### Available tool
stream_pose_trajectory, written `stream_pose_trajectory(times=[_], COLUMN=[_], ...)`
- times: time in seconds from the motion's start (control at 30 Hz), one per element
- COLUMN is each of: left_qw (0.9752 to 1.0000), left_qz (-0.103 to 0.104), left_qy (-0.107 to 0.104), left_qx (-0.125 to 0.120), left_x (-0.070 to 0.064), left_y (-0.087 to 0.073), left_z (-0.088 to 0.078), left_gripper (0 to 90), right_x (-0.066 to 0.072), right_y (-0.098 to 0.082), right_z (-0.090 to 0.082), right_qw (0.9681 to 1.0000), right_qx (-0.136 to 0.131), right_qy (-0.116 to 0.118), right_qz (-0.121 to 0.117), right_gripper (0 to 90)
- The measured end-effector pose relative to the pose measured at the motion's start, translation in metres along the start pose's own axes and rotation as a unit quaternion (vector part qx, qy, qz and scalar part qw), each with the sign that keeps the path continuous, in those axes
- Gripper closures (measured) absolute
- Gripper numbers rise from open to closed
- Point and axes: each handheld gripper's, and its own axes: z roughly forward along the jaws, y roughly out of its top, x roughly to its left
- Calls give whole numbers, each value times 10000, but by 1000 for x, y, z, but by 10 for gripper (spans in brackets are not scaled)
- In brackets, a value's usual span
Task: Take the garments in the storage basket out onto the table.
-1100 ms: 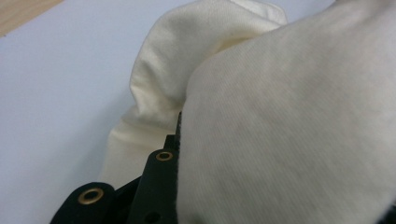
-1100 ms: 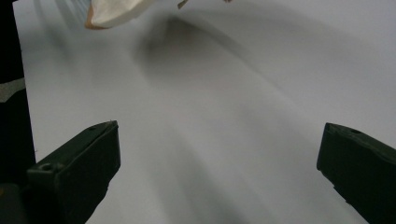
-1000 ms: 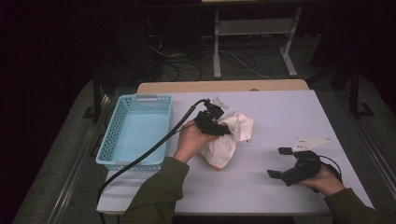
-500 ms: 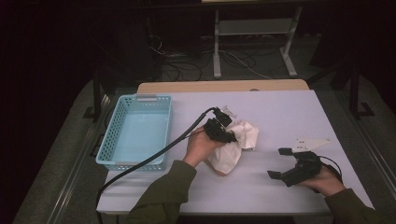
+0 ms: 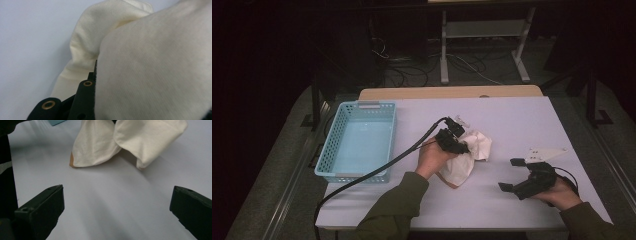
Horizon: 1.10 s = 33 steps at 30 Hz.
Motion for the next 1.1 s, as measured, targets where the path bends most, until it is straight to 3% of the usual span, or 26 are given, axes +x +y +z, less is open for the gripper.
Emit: stream_pose_trajectory(times=[0.1, 0.13, 0.17, 0.23, 0.37, 0.57, 0.6, 0.7, 0.73, 0.83, 1.1], left_qw=[10000, 9999, 10000, 10000, 9998, 9999, 9999, 9998, 9999, 9997, 9998], left_qz=[-28, 50, -73, 16, -160, -25, 94, 127, 28, 148, 117], left_qy=[-9, 6, -11, -72, -126, -108, -96, -123, -115, -135, -148], left_qx=[24, 91, 0, 25, -82, 27, 87, 123, 41, 130, -25], left_x=[-5, -5, -8, -7, -5, -10, -10, -10, -11, -9, -10], left_y=[4, 5, 6, 7, 7, 9, 10, 8, 7, 6, 5], left_z=[9, 11, 14, 17, 23, 34, 35, 40, 43, 45, 48], left_gripper=[708, 707, 707, 707, 706, 700, 697, 691, 689, 681, 615], right_x=[0, 0, -1, -1, -1, -1, -1, -1, -1, -1, -1], right_y=[0, 0, 0, 0, 0, 0, 0, 0, 0, 0, 0], right_z=[0, -1, -1, -1, -1, -1, -1, -2, -2, -2, -2], right_qw=[10000, 10000, 10000, 10000, 10000, 10000, 10000, 10000, 10000, 10000, 10000], right_qx=[-16, -32, -26, -24, -45, -37, -34, -54, -54, -54, -59], right_qy=[-3, 12, 8, 8, 12, 33, 34, 16, 14, 11, 8], right_qz=[-2, -2, 0, -1, 14, -14, -11, 7, 14, 13, 7], right_gripper=[0, 0, 0, 0, 0, 0, 0, 0, 0, 0, 0])
